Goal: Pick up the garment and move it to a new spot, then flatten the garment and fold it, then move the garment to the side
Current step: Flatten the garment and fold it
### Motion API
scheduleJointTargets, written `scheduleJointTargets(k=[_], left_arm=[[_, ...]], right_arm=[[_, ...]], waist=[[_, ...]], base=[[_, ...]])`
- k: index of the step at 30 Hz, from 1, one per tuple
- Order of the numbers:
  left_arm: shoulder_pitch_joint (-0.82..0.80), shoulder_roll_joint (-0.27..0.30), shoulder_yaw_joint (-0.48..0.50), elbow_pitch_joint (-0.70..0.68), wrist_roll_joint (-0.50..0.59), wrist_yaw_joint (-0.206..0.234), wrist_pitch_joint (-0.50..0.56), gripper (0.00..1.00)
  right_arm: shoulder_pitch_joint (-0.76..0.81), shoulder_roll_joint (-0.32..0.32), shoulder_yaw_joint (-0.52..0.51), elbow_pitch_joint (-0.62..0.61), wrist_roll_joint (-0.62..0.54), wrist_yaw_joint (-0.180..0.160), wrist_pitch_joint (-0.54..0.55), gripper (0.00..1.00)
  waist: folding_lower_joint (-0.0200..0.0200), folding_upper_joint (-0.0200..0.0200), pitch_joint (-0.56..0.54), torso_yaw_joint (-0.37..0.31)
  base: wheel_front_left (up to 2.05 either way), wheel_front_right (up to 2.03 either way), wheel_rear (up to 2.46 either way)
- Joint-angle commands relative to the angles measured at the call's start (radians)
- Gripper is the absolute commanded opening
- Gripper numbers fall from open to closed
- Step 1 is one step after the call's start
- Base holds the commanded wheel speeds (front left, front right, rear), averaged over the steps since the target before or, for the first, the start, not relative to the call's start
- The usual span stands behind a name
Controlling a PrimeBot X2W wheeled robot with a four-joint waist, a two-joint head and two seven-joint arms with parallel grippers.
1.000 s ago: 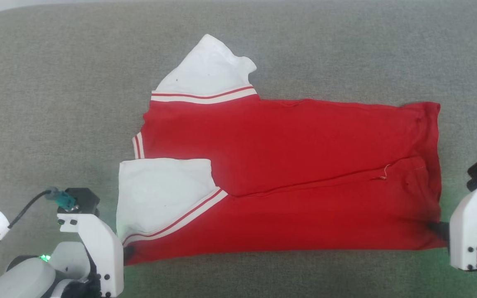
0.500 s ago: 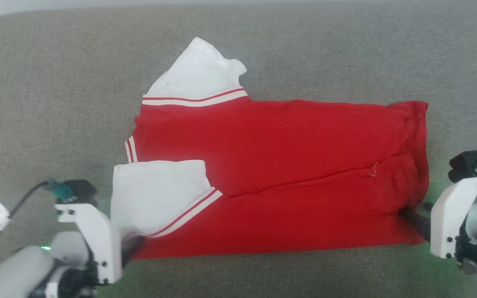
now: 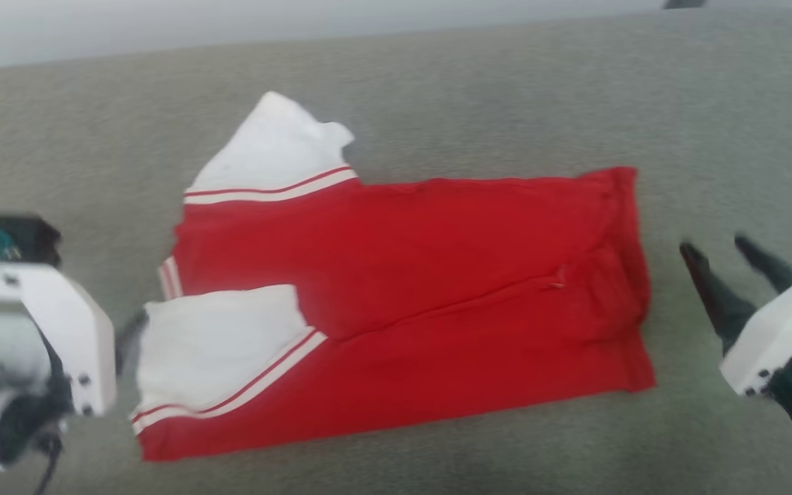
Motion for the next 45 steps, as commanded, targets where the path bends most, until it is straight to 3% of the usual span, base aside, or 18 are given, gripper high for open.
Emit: scheduleJointTargets(k=[1, 8, 12, 13, 18, 24, 32, 33, 34, 45], left_arm=[[-0.044, -0.014, 0.016, 0.016, 0.002, -0.027, 0.0, 1.0], [-0.211, -0.032, 0.024, 0.187, 0.065, -0.172, -0.003, 1.0], [-0.317, -0.064, 0.01, 0.333, 0.101, -0.263, 0.006, 1.0], [-0.317, -0.064, 0.01, 0.333, 0.101, -0.263, 0.006, 1.0], [-0.441, -0.108, -0.018, 0.525, 0.156, -0.365, 0.02, 1.0], [-0.564, -0.166, -0.043, 0.723, 0.185, -0.428, 0.057, 1.0], [-0.691, -0.262, -0.084, 0.93, 0.212, -0.462, 0.123, 1.0], [-0.697, -0.28, -0.092, 0.955, 0.207, -0.467, 0.142, 0.25], [-0.704, -0.294, -0.1, 0.976, 0.208, -0.468, 0.158, 0.0], [-0.839, -0.462, -0.146, 1.095, 0.249, -0.541, 0.123, 0.0]], right_arm=[[-0.023, 0.019, 0.008, -0.017, -0.027, -0.001, -0.099, 1.0], [-0.085, 0.083, 0.052, 0.008, -0.11, 0.0, -0.383, 1.0], [-0.111, 0.111, 0.097, 0.037, -0.131, 0.0, -0.444, 1.0], [-0.111, 0.111, 0.097, 0.037, -0.131, 0.0, -0.444, 1.0], [-0.136, 0.133, 0.146, 0.065, -0.134, 0.0, -0.48, 1.0], [-0.173, 0.148, 0.187, 0.096, -0.118, 0.0, -0.51, 1.0], [-0.22, 0.14, 0.221, 0.128, -0.085, 0.0, -0.486, 1.0], [-0.226, 0.135, 0.229, 0.133, -0.083, 0.0, -0.475, 1.0], [-0.233, 0.134, 0.232, 0.14, -0.077, 0.0, -0.464, 1.0], [-0.405, 0.102, 0.269, 0.269, -0.048, 0.0, -0.272, 1.0]], waist=[[0.0, 0.0, 0.001, -0.058], [0.0, 0.0, 0.034, -0.187], [0.0, 0.0, 0.063, -0.249], [0.0, 0.0, 0.063, -0.249], [0.0, 0.0, 0.109, -0.307], [0.0, 0.0, 0.168, -0.347], [0.0, 0.0, 0.224, -0.349], [0.0, 0.0, 0.228, -0.345], [0.0, 0.0, 0.232, -0.341], [0.0, 0.0, 0.277, -0.23]], base=[[0.0, 0.0, 0.0], [0.0, 0.0, 0.0], [0.0, 0.0, 0.0], [0.0, 0.0, 0.0], [0.0, 0.0, 0.0], [0.0, 0.0, 0.0], [0.0, 0.0, 0.0], [0.0, 0.0, 0.0], [0.0, 0.0, 0.0], [0.0, 0.0, 0.0]])
